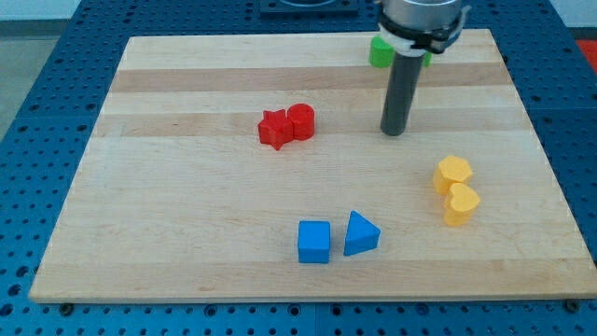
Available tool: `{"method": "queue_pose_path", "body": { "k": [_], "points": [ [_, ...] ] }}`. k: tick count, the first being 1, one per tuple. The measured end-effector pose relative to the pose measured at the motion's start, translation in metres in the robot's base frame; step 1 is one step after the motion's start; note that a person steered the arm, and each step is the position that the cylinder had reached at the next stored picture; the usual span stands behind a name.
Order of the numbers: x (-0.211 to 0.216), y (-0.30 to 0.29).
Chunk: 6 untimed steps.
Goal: Point your arm at the red circle
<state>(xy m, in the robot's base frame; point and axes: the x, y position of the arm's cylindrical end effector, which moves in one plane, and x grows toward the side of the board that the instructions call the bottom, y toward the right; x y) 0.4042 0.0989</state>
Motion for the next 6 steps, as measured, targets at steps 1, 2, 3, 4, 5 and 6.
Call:
{"method": "queue_pose_path", "body": {
  "k": [1,2,3,4,5,6],
  "points": [
    [0.000,-0.002],
    [0.000,-0.003],
    [0.000,-0.005],
    [-0.006,-0.007],
    [-0.006,-0.008],
    [0.014,-0.050]
  ]
}}
